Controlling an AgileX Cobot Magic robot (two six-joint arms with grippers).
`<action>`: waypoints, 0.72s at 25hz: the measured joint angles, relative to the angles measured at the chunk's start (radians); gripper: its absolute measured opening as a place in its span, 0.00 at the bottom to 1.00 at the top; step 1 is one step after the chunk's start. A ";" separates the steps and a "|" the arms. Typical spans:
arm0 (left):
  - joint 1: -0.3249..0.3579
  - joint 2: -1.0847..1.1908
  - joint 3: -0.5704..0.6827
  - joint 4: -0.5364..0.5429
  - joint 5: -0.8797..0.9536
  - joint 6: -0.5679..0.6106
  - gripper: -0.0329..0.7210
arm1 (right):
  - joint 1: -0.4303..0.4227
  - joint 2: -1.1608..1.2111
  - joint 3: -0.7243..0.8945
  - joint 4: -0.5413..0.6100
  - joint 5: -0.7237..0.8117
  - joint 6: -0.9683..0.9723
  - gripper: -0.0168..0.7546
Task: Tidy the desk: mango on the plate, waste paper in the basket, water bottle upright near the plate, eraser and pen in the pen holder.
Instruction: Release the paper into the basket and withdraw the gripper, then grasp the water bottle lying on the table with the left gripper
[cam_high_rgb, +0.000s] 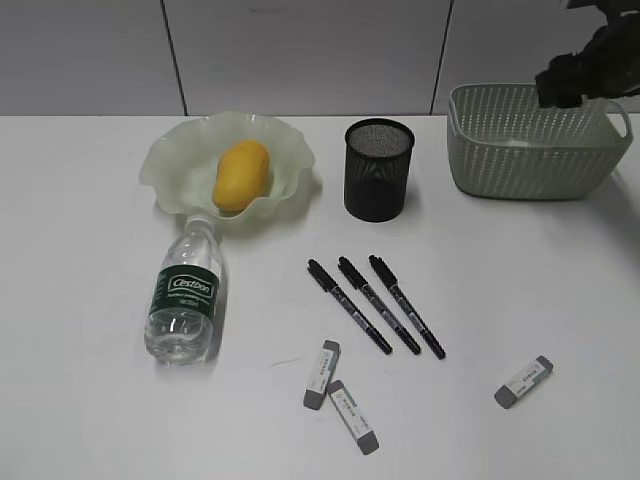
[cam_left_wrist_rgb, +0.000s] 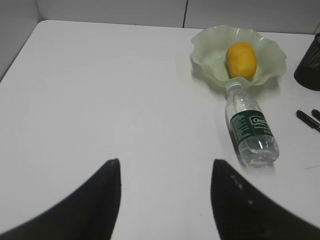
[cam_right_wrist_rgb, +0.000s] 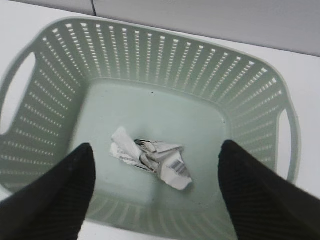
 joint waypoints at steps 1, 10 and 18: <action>0.000 0.000 0.000 0.000 0.000 0.000 0.61 | 0.000 -0.009 -0.009 0.000 0.022 0.013 0.80; 0.000 0.000 0.000 0.000 0.000 0.000 0.59 | 0.013 -0.584 0.455 -0.001 0.192 0.058 0.70; 0.000 0.000 0.000 0.000 0.000 0.000 0.58 | 0.031 -1.316 0.829 -0.006 0.588 0.125 0.70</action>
